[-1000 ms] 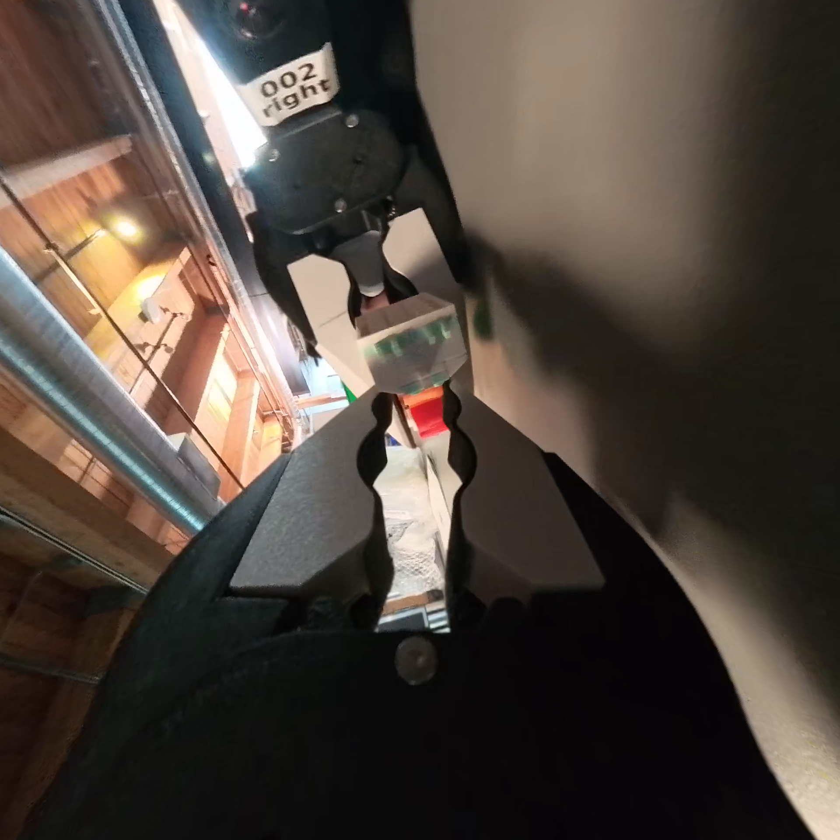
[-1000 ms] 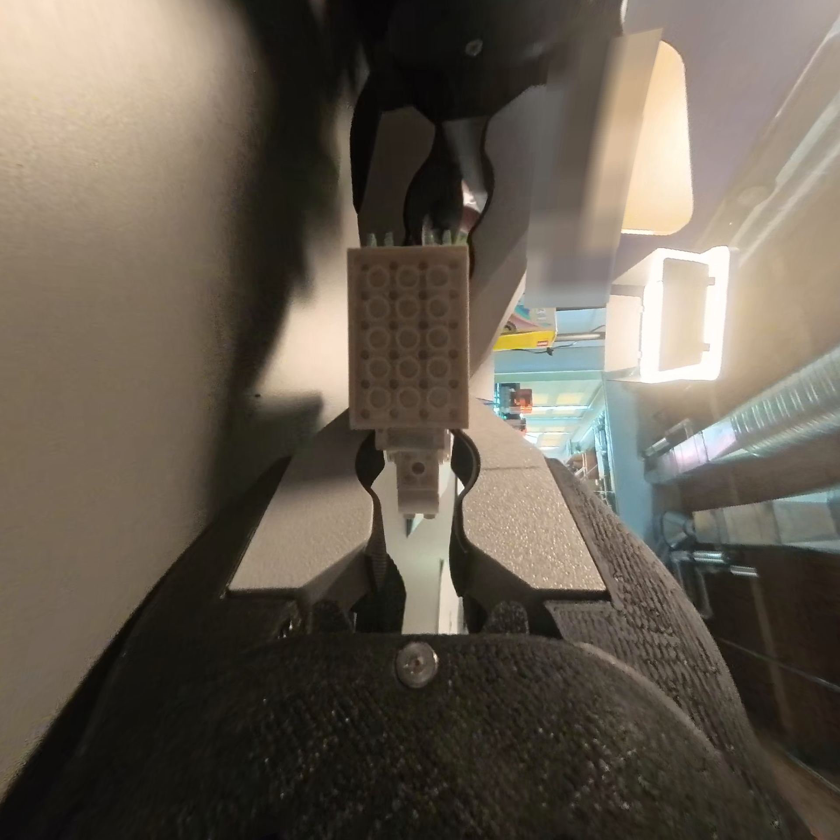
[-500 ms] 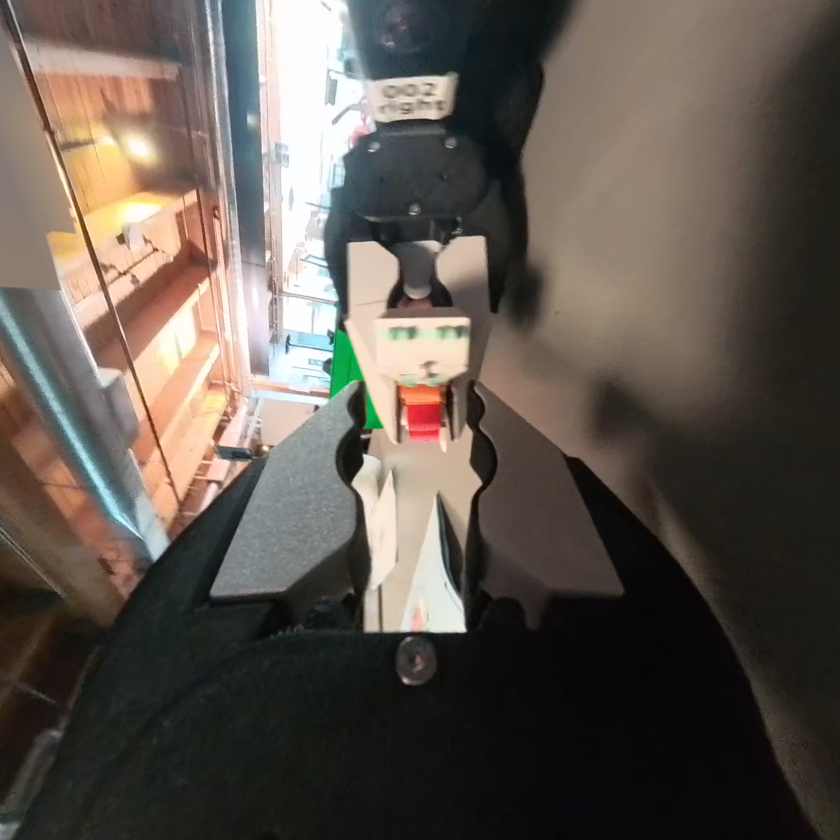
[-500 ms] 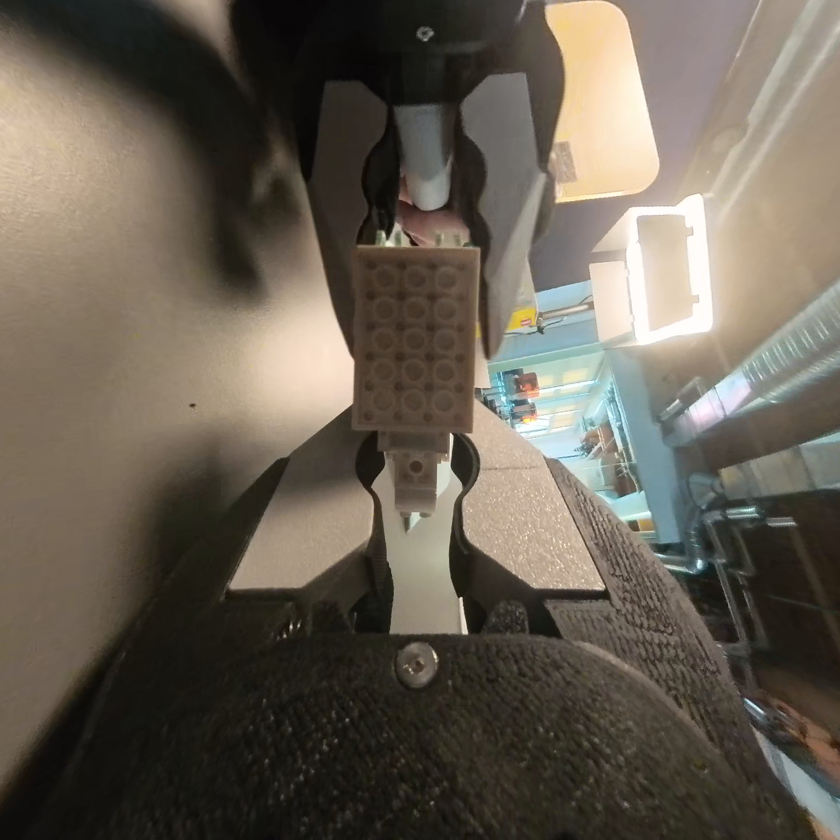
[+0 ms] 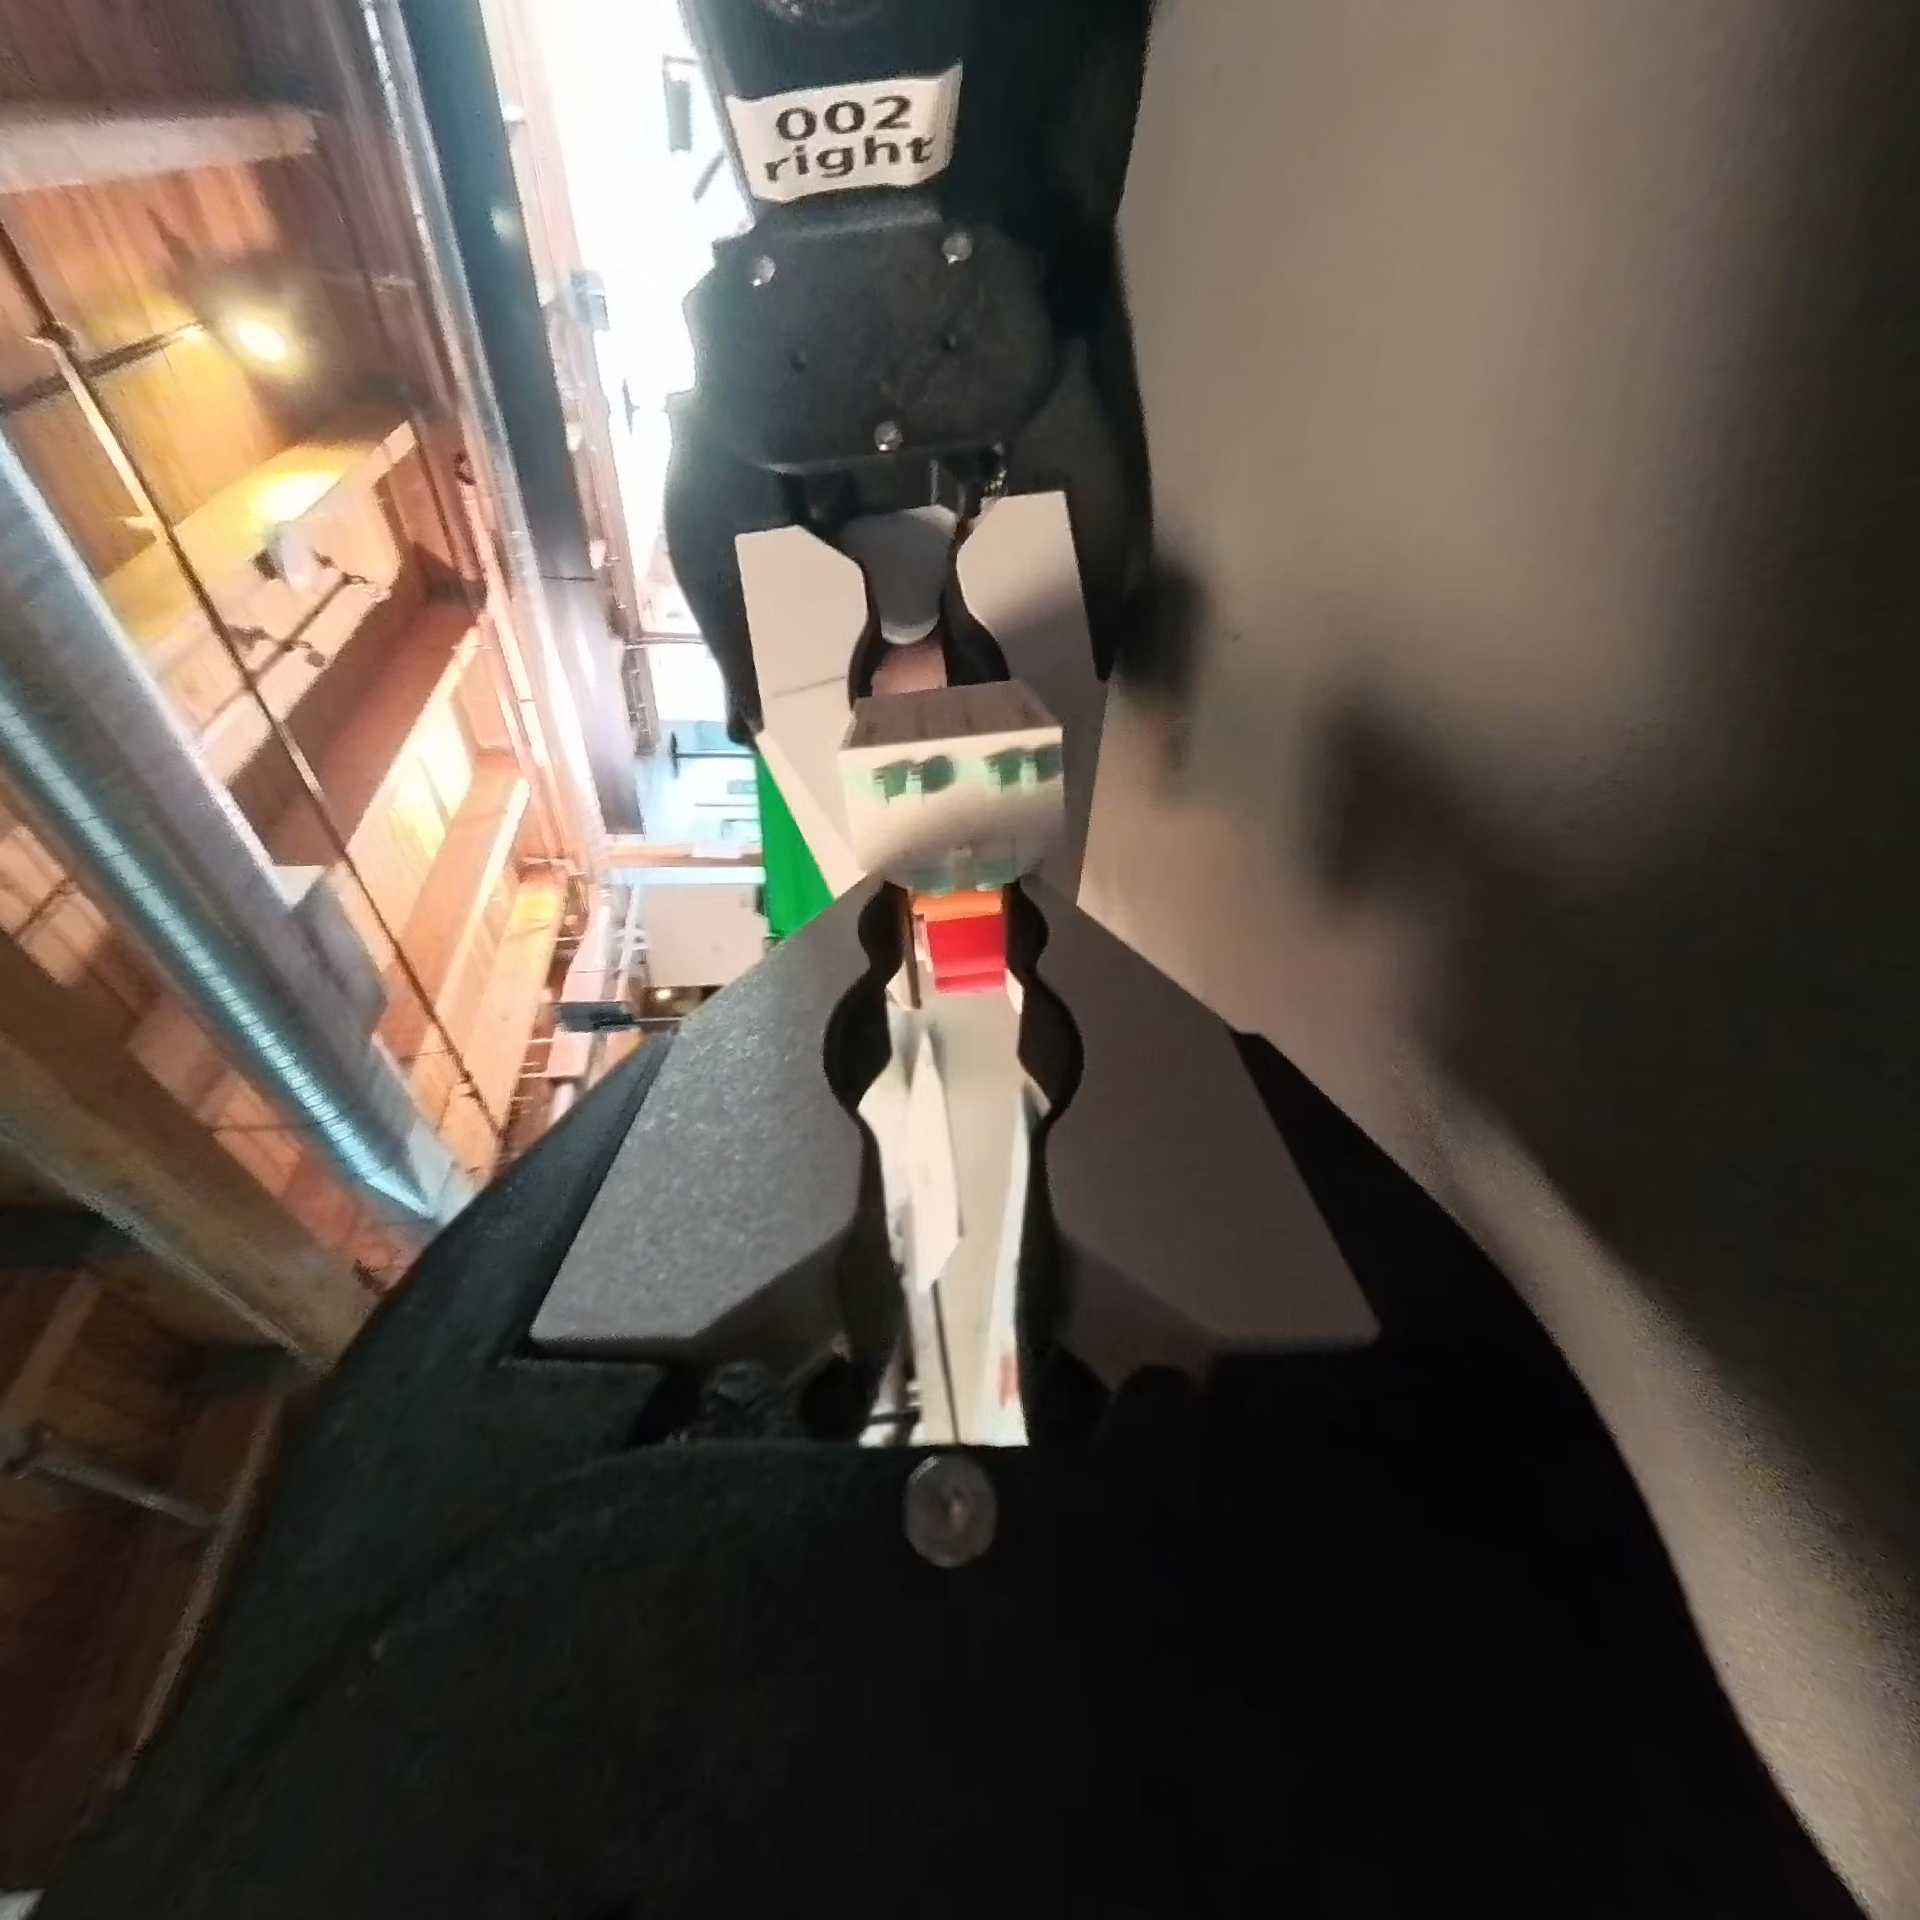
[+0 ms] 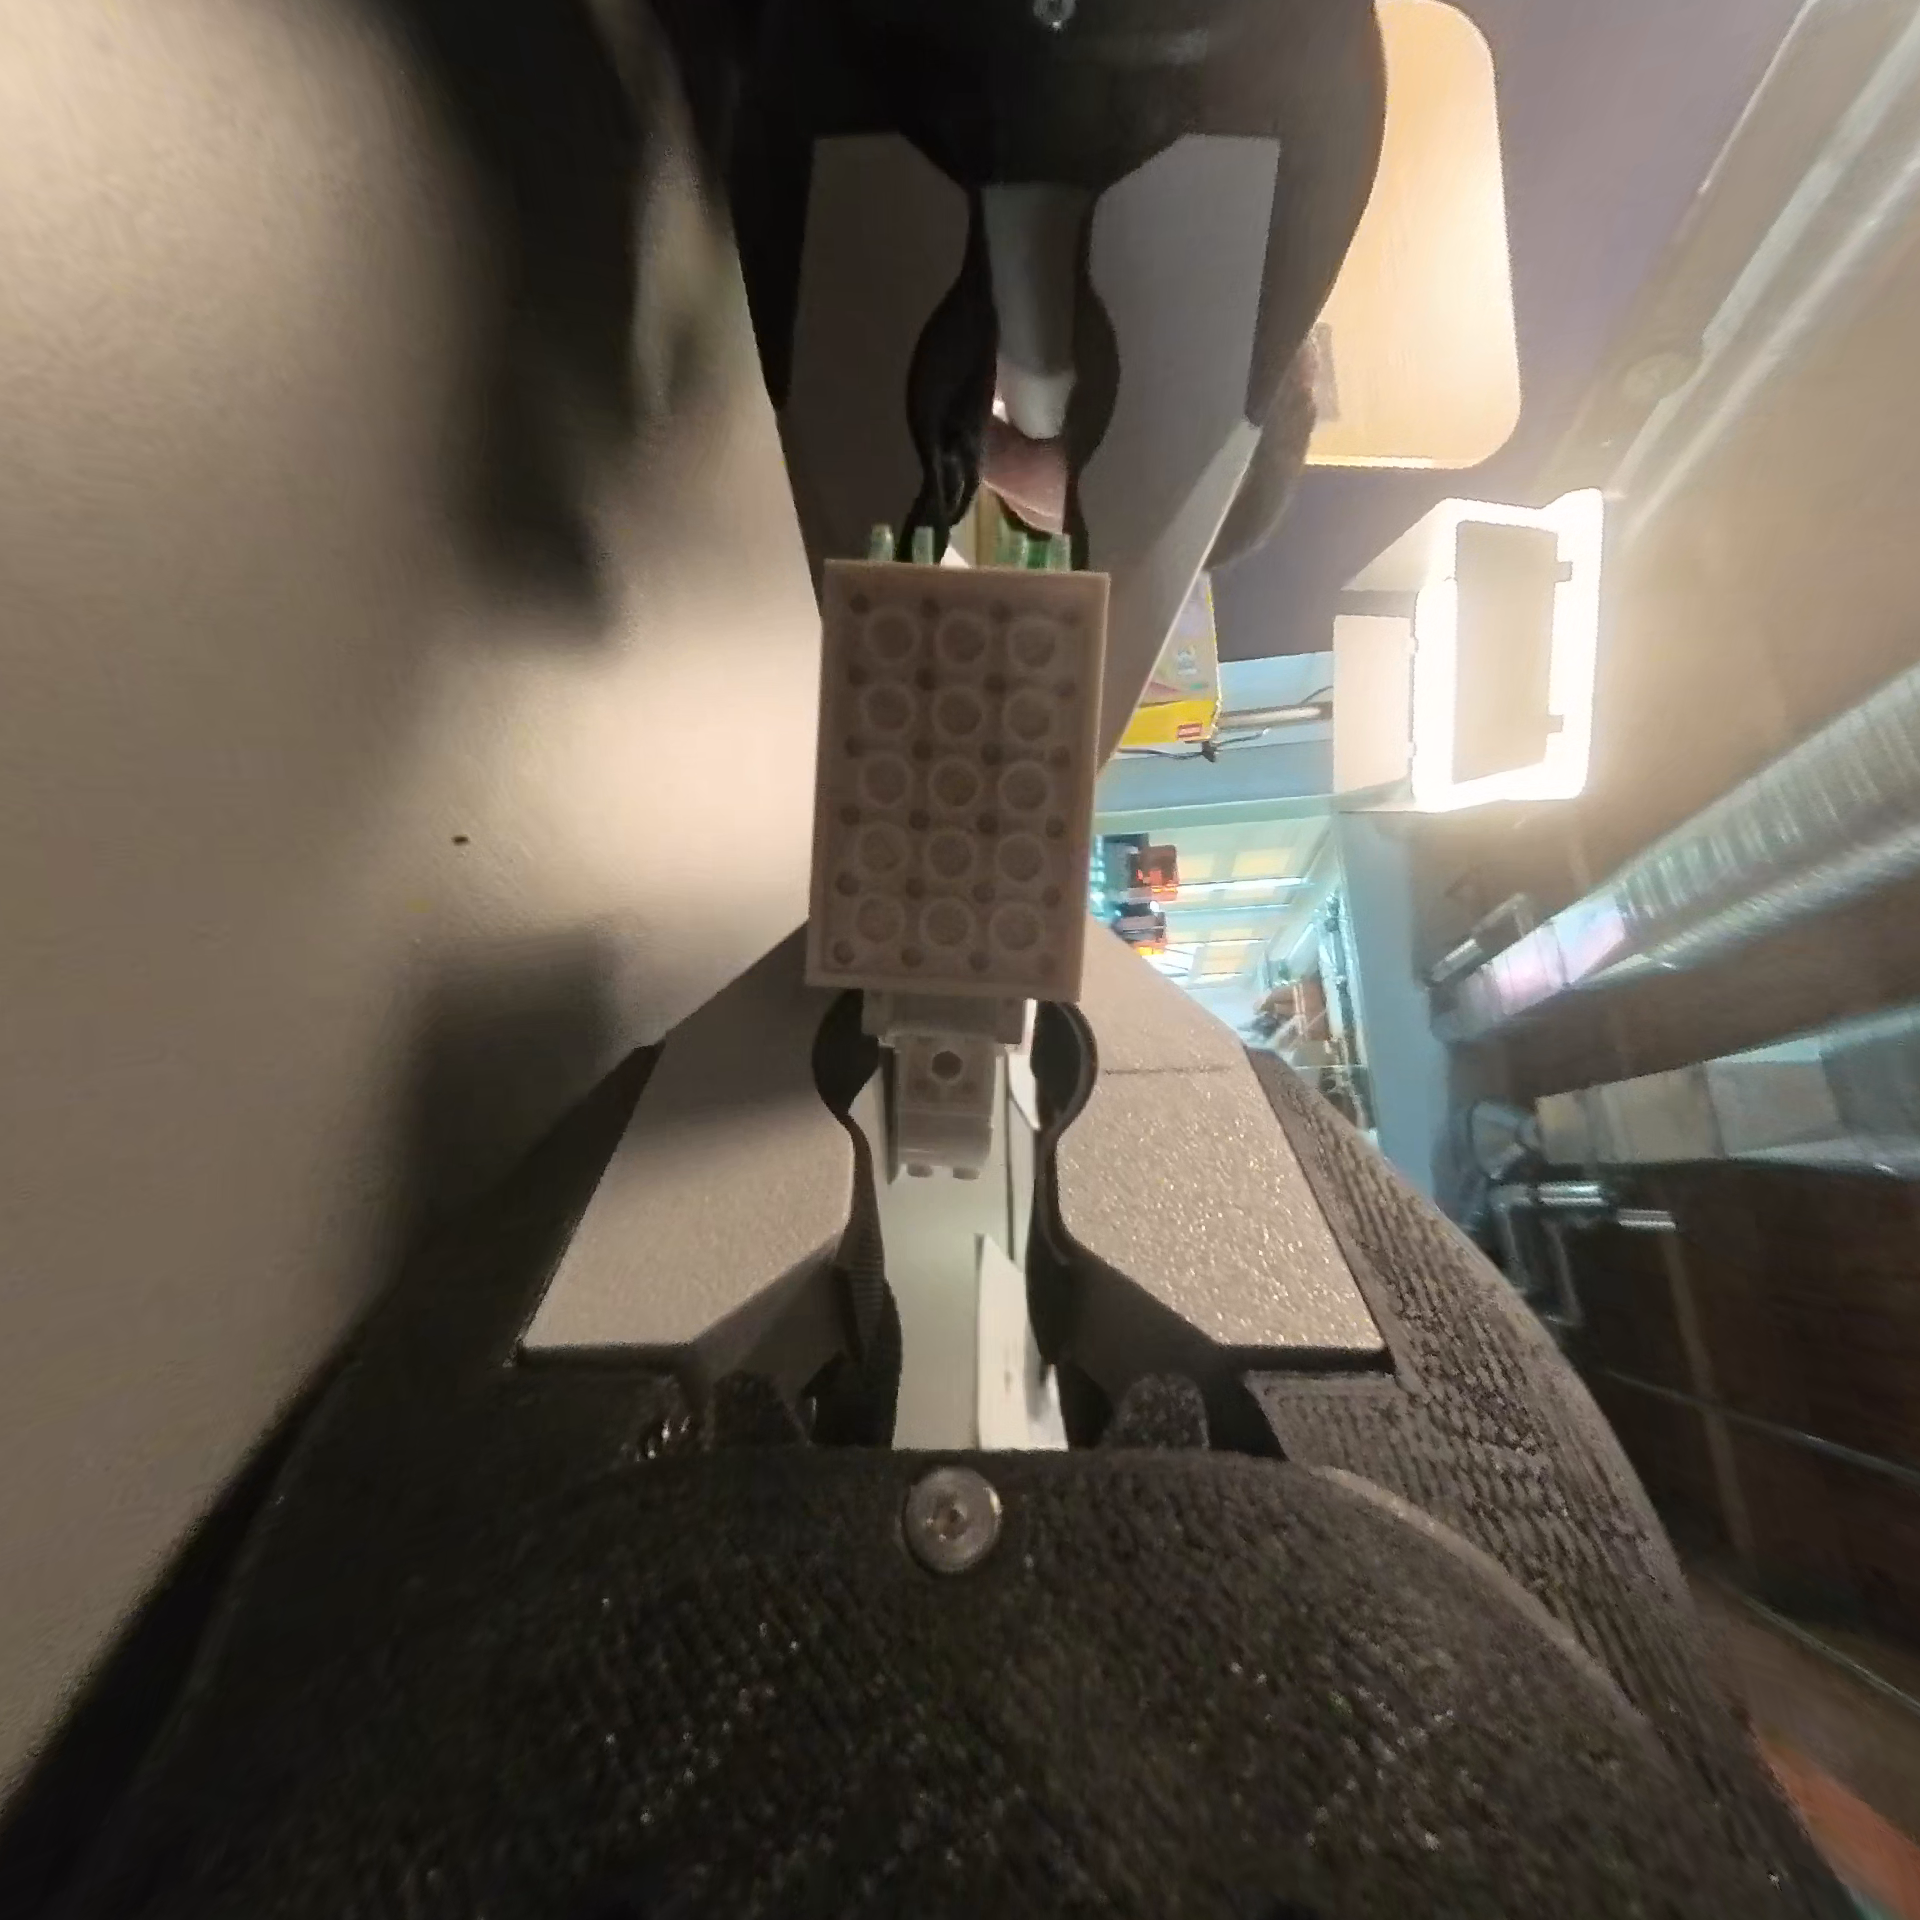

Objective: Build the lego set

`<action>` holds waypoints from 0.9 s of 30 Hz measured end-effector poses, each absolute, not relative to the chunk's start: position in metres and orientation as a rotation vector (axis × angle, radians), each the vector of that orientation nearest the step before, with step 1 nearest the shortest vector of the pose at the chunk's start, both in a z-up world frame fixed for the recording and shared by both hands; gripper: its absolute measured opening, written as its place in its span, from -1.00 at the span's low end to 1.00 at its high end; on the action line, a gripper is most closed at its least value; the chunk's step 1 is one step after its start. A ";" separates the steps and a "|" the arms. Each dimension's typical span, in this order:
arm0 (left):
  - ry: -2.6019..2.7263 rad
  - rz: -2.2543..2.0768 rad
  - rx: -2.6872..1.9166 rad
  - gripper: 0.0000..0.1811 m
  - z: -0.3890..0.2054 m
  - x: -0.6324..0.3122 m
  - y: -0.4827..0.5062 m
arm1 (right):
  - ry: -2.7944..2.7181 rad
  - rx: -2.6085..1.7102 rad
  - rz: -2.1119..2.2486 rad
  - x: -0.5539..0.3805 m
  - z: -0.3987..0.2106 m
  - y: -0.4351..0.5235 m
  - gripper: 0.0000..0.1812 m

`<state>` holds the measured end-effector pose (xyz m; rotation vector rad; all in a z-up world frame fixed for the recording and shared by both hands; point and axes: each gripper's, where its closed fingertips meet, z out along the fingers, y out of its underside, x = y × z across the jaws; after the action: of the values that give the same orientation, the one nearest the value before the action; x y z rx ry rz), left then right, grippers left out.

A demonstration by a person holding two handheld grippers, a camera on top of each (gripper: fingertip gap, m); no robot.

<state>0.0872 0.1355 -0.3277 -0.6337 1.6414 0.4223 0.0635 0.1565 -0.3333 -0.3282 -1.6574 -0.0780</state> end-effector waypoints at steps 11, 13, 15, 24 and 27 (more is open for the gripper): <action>1.510 0.194 -1.097 -0.14 -0.335 0.074 0.167 | -1.552 -0.407 -0.362 0.071 -0.322 0.200 -0.72; 1.384 0.008 -1.340 -0.10 -0.327 0.079 0.171 | -1.591 -0.435 -0.428 0.072 -0.331 0.209 -0.73; 1.284 -0.205 -1.487 -0.22 -0.321 0.089 0.168 | -1.604 -0.440 -0.471 0.073 -0.335 0.214 -0.73; 1.259 -0.214 -1.634 -0.62 -0.345 0.083 0.180 | -1.589 -0.482 -0.494 0.076 -0.334 0.225 -0.74; 1.273 -0.186 -1.616 -0.63 -0.345 0.082 0.180 | -1.585 -0.447 -0.417 0.074 -0.332 0.217 -0.69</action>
<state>0.0823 0.1803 -0.3448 -1.6160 1.2731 -0.1861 0.0743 0.2165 -0.3315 -0.4471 -1.5847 -0.4169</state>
